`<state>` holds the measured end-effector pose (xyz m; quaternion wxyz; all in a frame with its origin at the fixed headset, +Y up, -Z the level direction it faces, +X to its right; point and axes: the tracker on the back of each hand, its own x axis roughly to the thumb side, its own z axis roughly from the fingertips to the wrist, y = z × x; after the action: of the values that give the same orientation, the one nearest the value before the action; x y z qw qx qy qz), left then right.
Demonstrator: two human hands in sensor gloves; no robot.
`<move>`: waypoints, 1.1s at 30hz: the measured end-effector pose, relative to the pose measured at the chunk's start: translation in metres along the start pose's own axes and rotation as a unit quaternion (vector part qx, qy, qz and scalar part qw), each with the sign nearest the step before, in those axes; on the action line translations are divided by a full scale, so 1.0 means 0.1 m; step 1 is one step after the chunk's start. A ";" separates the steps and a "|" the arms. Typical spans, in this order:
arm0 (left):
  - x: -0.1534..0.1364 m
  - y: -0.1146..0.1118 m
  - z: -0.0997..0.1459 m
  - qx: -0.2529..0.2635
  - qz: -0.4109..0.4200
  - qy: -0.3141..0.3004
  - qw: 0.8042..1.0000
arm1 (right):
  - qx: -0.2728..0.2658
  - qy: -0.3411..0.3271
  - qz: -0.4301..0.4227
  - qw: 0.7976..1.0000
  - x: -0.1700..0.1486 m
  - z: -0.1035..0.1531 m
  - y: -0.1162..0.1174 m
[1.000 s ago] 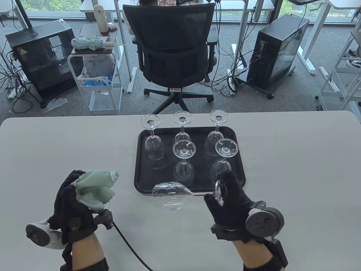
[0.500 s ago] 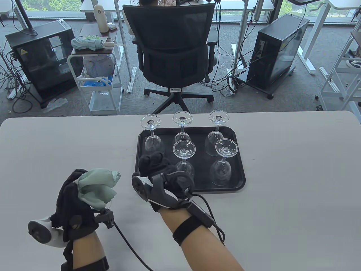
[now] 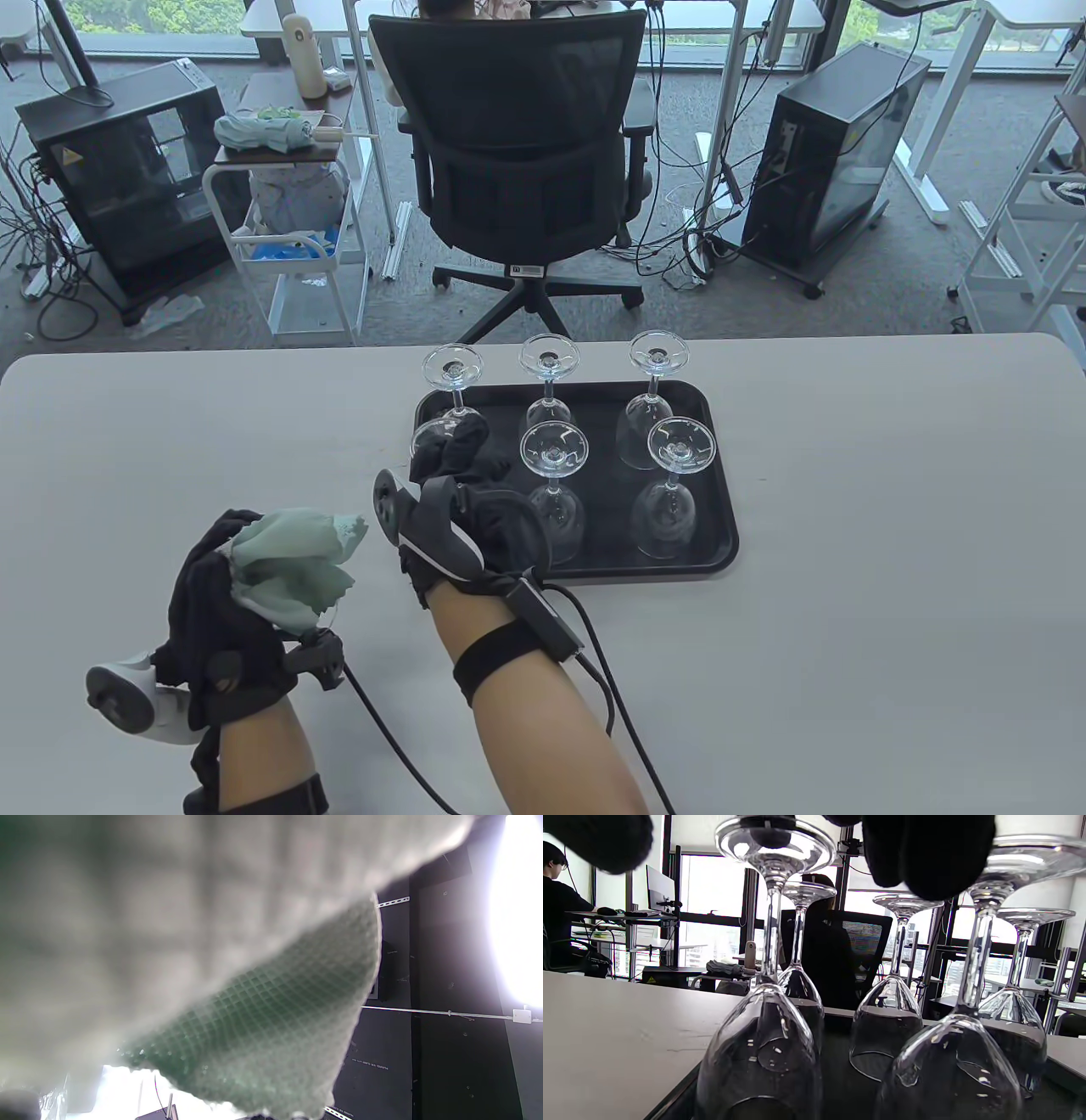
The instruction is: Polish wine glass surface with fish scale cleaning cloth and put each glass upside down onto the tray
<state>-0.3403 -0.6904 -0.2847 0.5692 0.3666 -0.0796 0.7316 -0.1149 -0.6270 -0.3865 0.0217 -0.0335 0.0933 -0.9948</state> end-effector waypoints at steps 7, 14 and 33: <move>0.01 0.00 0.01 0.003 -0.001 0.002 1.000 | -0.018 -0.088 -0.084 0.992 -0.09 0.37 -0.61; 0.00 -0.05 0.01 -0.005 -0.002 0.003 1.000 | -0.181 -0.170 -0.216 0.944 -1.72 0.75 -1.34; -0.31 -0.22 -0.04 -0.018 -0.102 0.067 0.992 | -0.057 0.008 -0.284 0.957 -3.46 0.74 0.90</move>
<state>-0.3202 -0.7044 -0.3138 0.6515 0.3128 -0.0170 0.6910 0.2384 -0.7115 -0.3521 -0.2649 -0.0522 0.1366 -0.9531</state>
